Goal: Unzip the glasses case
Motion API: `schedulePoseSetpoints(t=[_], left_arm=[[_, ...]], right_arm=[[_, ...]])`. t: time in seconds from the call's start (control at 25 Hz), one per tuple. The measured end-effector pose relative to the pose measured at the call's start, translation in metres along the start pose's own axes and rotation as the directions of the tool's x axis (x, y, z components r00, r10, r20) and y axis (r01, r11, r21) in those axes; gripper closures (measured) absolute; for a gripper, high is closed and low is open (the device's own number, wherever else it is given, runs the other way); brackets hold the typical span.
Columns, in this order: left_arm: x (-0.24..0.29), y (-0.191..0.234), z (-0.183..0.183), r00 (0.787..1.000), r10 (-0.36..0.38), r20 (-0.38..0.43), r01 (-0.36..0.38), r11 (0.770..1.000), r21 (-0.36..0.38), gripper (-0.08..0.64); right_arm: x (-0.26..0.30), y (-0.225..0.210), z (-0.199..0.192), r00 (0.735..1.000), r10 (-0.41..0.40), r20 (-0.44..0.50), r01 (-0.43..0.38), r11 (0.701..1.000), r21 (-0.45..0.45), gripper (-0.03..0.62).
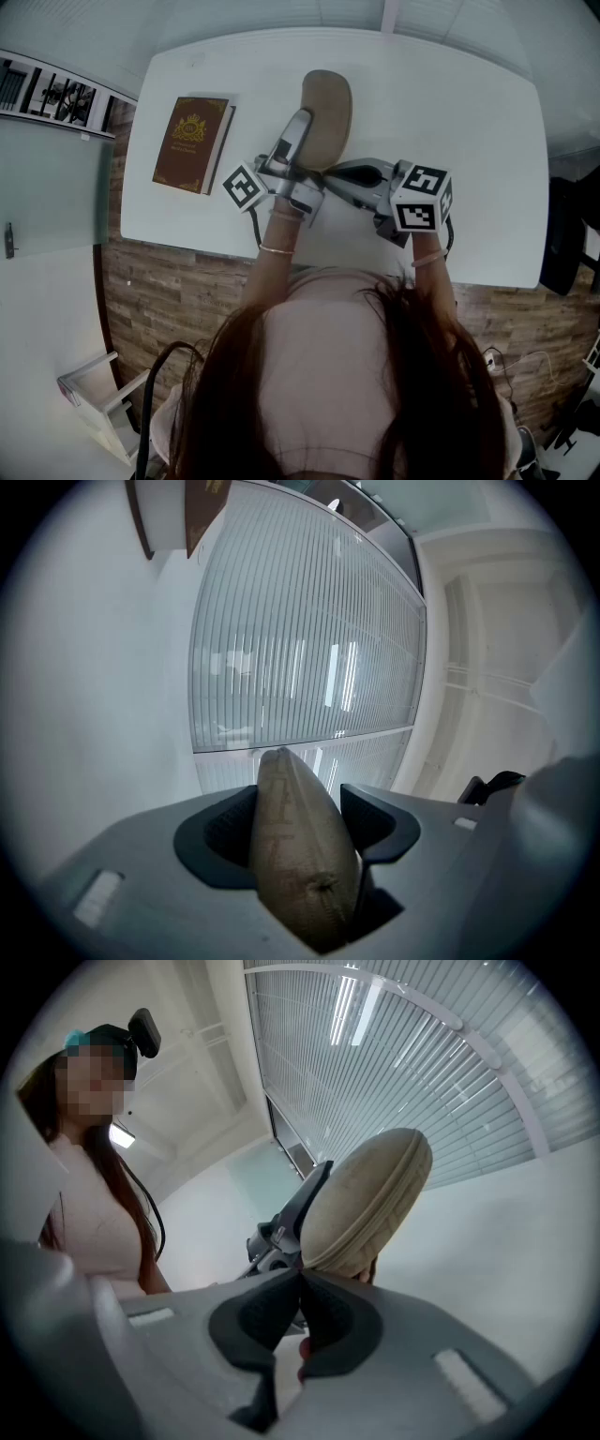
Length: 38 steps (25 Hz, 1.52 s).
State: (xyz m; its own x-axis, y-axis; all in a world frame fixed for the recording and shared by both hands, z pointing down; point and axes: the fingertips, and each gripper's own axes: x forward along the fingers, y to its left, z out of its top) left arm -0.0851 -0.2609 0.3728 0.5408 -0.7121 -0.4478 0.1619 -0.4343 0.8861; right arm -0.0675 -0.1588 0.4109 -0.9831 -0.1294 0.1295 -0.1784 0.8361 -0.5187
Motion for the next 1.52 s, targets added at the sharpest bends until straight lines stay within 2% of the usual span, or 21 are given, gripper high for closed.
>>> schedulePoseSetpoints(t=[0.64, 0.96, 1.16, 1.32, 1.52], left_arm=[[0.005, 0.000, -0.005, 1.000, 0.018, 0.020, -0.019, 0.998, 0.063, 0.272], [0.010, -0.007, -0.005, 0.999, 0.048, -0.010, -0.045, 0.981, 0.190, 0.270], [0.007, -0.010, 0.003, 0.998, 0.061, 0.004, -0.060, 0.972, 0.228, 0.270], [0.004, -0.015, 0.008, 0.997, 0.078, 0.002, -0.075, 0.951, 0.300, 0.272], [0.003, -0.018, 0.003, 0.992, 0.121, -0.031, -0.097, 0.899, 0.427, 0.271]], right_arm=[[-0.004, -0.004, 0.000, 0.999, -0.042, 0.014, 0.042, 0.999, 0.000, 0.586], [-0.005, -0.007, 0.004, 0.996, -0.080, 0.037, 0.079, 0.997, 0.020, 0.581], [-0.005, -0.008, 0.002, 0.995, -0.097, 0.034, 0.096, 0.995, 0.015, 0.552], [-0.009, -0.011, 0.006, 0.991, -0.124, 0.053, 0.123, 0.992, 0.010, 0.552], [-0.017, -0.014, 0.007, 0.985, -0.155, 0.073, 0.156, 0.988, 0.000, 0.552]])
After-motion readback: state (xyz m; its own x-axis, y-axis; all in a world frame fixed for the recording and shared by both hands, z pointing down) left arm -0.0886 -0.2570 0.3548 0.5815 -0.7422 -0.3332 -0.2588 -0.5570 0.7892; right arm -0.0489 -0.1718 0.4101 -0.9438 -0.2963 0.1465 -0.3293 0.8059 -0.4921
